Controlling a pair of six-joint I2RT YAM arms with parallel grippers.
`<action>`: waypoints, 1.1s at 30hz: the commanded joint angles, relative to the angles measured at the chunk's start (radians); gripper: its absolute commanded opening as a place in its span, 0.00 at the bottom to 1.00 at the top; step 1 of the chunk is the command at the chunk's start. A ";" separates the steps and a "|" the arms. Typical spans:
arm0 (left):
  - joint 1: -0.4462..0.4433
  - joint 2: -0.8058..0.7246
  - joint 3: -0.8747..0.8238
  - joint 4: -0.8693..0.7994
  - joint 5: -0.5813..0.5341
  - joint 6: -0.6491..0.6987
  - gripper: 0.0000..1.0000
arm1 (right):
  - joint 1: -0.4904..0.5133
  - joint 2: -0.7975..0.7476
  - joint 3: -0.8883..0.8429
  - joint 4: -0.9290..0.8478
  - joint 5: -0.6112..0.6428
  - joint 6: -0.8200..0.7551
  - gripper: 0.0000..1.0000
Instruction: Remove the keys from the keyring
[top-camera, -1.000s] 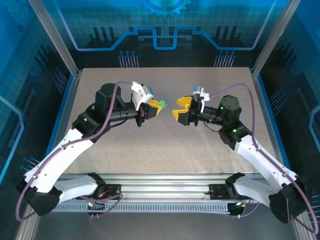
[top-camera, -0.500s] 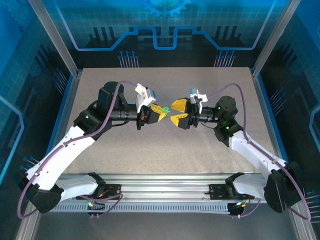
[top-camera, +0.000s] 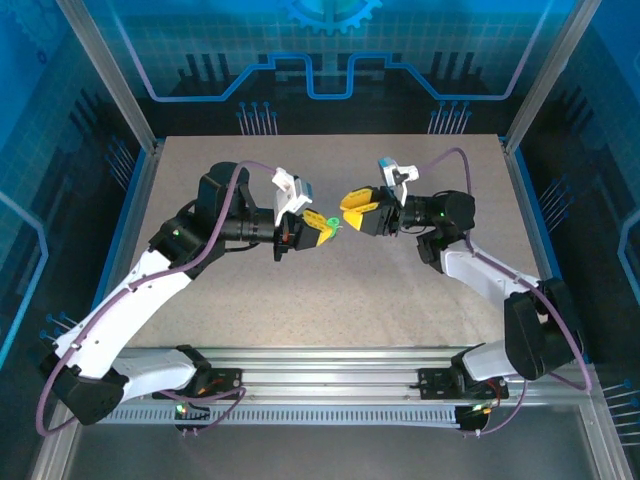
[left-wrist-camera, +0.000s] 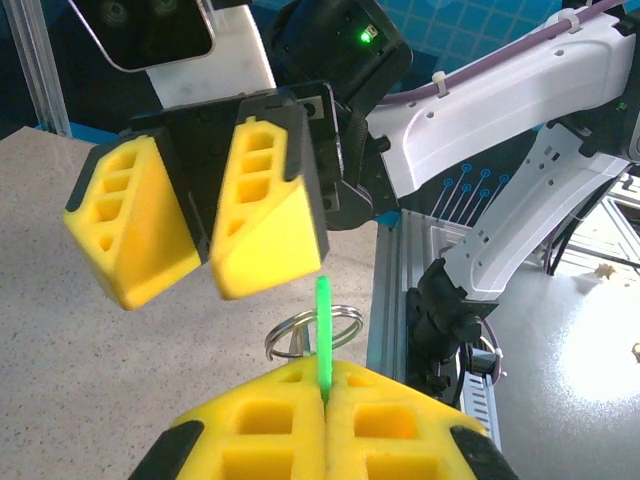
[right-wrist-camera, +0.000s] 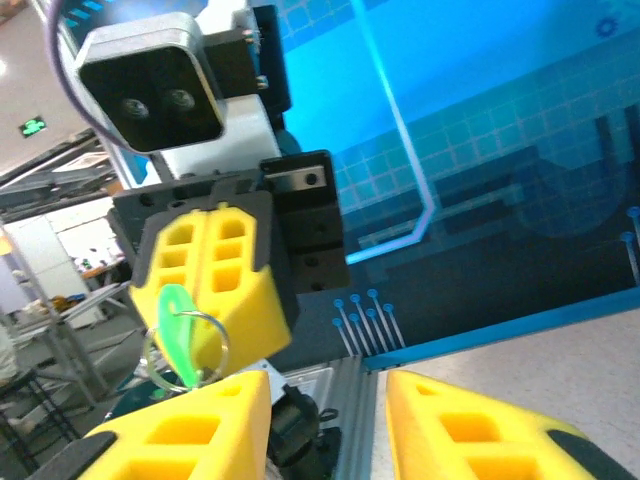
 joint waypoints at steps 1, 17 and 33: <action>0.007 0.002 0.029 0.028 0.033 -0.012 0.00 | 0.031 -0.003 0.031 0.133 -0.066 0.071 0.41; 0.032 -0.002 0.006 0.059 0.017 -0.021 0.00 | 0.071 -0.018 0.075 0.134 -0.159 0.124 0.25; 0.045 -0.013 -0.019 0.105 0.019 -0.029 0.00 | 0.077 -0.042 0.082 0.133 -0.174 0.156 0.22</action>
